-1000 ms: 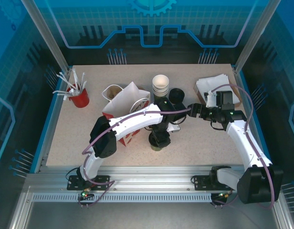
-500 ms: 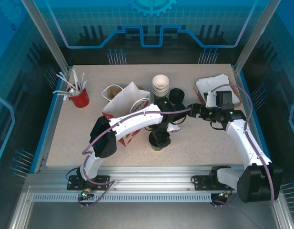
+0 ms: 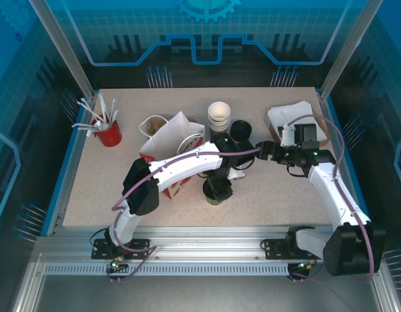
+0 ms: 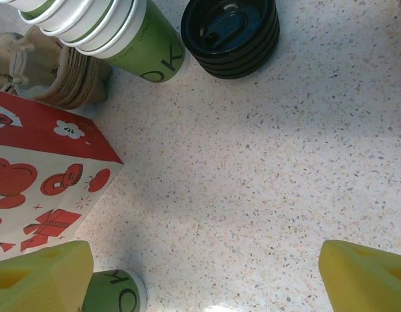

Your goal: Pack the takeout coffee

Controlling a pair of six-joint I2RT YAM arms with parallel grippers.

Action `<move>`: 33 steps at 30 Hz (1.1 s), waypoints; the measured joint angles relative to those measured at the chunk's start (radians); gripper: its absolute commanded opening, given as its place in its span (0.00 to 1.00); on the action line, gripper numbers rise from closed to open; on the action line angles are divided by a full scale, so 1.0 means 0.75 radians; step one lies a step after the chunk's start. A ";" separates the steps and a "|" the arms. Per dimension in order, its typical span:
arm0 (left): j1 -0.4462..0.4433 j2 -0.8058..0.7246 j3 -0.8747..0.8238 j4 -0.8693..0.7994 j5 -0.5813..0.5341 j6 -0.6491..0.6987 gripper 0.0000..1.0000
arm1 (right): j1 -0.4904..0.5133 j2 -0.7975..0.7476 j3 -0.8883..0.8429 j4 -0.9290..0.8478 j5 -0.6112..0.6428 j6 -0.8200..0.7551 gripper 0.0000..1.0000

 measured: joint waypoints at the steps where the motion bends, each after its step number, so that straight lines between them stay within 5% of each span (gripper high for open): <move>1: -0.001 0.000 0.000 -0.001 -0.002 -0.007 0.81 | 0.000 0.000 0.000 0.001 0.000 -0.001 0.91; 33: -0.023 0.000 0.010 0.000 -0.046 -0.018 0.74 | 0.000 0.010 0.000 0.001 -0.004 -0.010 0.91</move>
